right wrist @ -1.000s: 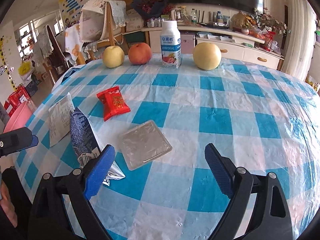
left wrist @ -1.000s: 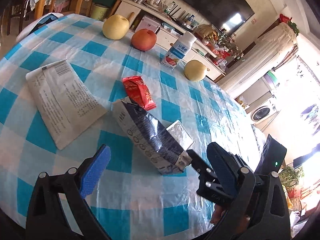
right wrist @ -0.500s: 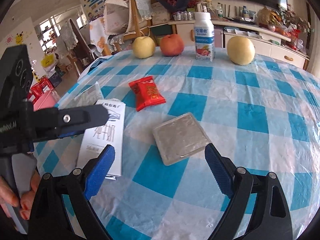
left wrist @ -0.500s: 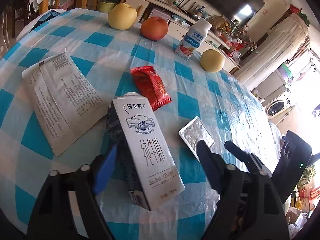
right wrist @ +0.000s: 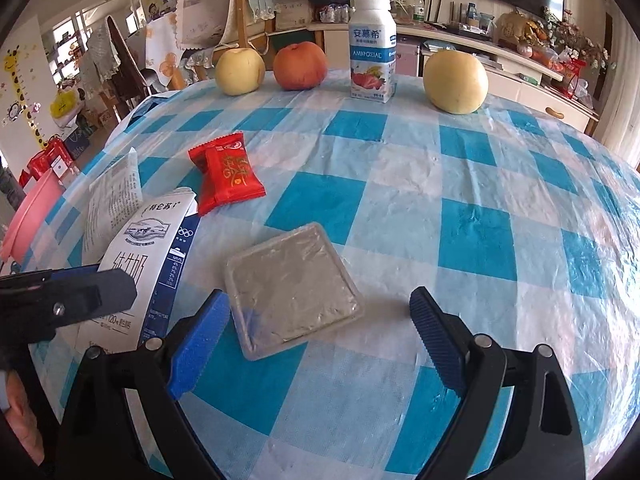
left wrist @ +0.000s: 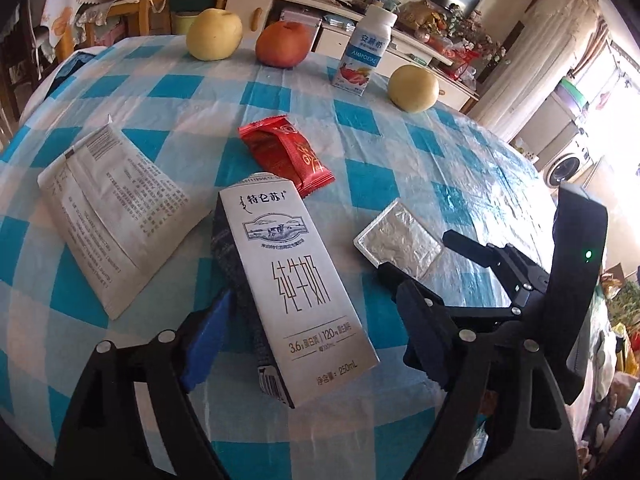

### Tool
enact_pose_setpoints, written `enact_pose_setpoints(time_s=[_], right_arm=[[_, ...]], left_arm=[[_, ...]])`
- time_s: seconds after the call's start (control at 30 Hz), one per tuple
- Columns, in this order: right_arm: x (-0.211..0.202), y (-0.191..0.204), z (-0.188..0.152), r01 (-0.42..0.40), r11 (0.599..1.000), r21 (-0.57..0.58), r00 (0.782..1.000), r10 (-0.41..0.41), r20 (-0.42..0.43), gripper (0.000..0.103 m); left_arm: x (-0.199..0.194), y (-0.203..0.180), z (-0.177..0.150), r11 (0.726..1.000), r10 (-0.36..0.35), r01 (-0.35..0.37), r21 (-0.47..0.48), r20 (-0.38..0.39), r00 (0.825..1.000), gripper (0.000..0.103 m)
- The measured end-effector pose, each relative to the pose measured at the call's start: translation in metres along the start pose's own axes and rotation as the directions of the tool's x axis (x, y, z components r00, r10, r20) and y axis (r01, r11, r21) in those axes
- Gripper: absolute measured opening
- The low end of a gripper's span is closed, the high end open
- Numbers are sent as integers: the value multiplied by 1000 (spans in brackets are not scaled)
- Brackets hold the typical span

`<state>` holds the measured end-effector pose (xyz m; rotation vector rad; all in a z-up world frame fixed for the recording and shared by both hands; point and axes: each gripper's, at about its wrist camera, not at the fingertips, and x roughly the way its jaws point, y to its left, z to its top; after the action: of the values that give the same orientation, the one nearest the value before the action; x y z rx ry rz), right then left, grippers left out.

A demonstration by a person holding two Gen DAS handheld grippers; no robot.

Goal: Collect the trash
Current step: 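Grasp the white milk carton with the left tool while the right tool grasps the silver foil tray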

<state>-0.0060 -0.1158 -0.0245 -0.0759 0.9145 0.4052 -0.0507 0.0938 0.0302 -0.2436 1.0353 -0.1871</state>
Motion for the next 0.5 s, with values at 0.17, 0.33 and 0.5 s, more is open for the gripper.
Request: enact_pose_setpoints(time_s=[0.17, 0.33, 0.5], right_arm=[[3, 5, 2, 23, 996, -83, 1000, -24, -15, 90], [5, 7, 2, 59, 988, -140, 998, -63, -23, 90], [3, 4, 5, 40, 992, -120, 999, -42, -12, 91]], left_arm=[[11, -1, -5, 997, 69, -68, 38, -27, 997, 83], [11, 6, -6, 994, 102, -102, 44, -13, 995, 81], [8, 8, -6, 995, 95, -94, 44, -1, 996, 62]])
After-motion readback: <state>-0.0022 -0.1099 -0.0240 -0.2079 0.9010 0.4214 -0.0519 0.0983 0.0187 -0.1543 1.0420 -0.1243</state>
